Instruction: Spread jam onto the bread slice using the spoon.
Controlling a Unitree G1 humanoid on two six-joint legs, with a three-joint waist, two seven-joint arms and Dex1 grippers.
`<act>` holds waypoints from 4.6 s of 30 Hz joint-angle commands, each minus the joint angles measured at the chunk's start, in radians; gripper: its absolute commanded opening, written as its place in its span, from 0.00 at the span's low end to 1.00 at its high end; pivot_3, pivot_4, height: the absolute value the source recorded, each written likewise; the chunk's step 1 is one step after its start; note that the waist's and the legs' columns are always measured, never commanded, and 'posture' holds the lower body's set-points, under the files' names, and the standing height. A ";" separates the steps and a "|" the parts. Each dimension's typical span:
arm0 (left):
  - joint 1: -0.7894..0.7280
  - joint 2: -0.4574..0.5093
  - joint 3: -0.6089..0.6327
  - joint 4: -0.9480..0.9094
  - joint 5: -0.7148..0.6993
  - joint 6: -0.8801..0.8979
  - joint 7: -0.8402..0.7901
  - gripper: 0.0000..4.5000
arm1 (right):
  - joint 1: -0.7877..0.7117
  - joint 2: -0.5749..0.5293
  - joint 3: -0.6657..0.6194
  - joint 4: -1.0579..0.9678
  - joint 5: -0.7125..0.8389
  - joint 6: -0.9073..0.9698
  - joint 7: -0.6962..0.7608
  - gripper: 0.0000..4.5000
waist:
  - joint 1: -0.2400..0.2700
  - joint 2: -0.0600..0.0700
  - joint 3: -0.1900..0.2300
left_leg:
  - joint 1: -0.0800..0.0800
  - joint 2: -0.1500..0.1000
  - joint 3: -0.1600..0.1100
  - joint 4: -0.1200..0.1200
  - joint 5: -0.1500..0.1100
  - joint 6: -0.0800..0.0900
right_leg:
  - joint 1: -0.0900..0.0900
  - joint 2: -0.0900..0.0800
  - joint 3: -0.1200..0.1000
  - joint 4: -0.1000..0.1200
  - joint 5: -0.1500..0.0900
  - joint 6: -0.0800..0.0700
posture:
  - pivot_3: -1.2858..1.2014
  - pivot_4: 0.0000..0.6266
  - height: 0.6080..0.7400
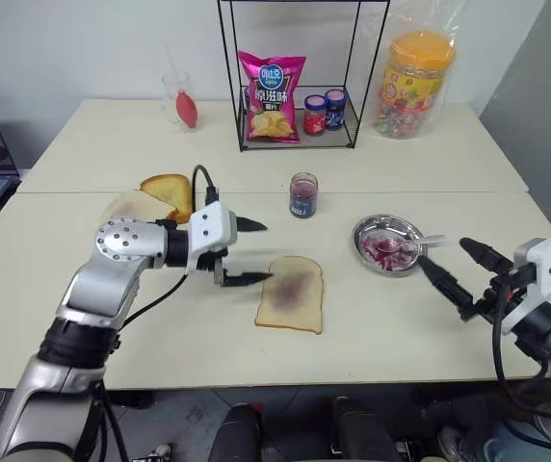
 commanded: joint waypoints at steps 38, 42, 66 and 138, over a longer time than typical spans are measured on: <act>-0.020 -0.001 -0.071 -0.112 -0.021 0.075 -0.003 1.00 | -0.528 0.252 -0.105 0.755 0.178 -0.019 -0.185 0.62 | -0.006 0.002 0.000 | 0.005 0.000 0.015 0.000 0.001 0.003 | -0.002 0.003 0.019 0.001 0.003 0.004 | 0.52 0.24 1.00; -0.020 -0.002 -0.070 -0.103 -0.016 0.072 0.000 1.00 | -0.536 0.249 -0.108 0.771 0.179 -0.026 -0.184 0.42 | -0.006 0.002 0.000 | 0.005 0.000 0.015 0.000 0.001 0.003 | -0.002 0.003 0.019 0.001 0.003 0.004 | 0.52 0.24 1.00; 0.002 -0.029 0.061 -0.116 -0.089 0.210 0.162 1.00 | -0.544 0.221 -0.130 0.478 0.367 0.056 -0.258 0.01 | -0.009 0.003 0.001 | 0.003 0.000 0.016 0.000 0.001 0.003 | -0.004 0.003 0.020 0.001 0.003 0.005 | 0.52 0.24 1.00; 0.026 -0.105 0.209 -0.088 -0.106 0.383 0.552 1.00 | -1.435 0.430 0.144 1.641 -0.304 -0.313 0.002 0.01 | -0.027 0.003 0.001 | -0.006 0.000 0.019 -0.002 0.001 0.003 | -0.017 0.002 0.022 0.004 0.008 0.001 | 0.52 0.24 1.00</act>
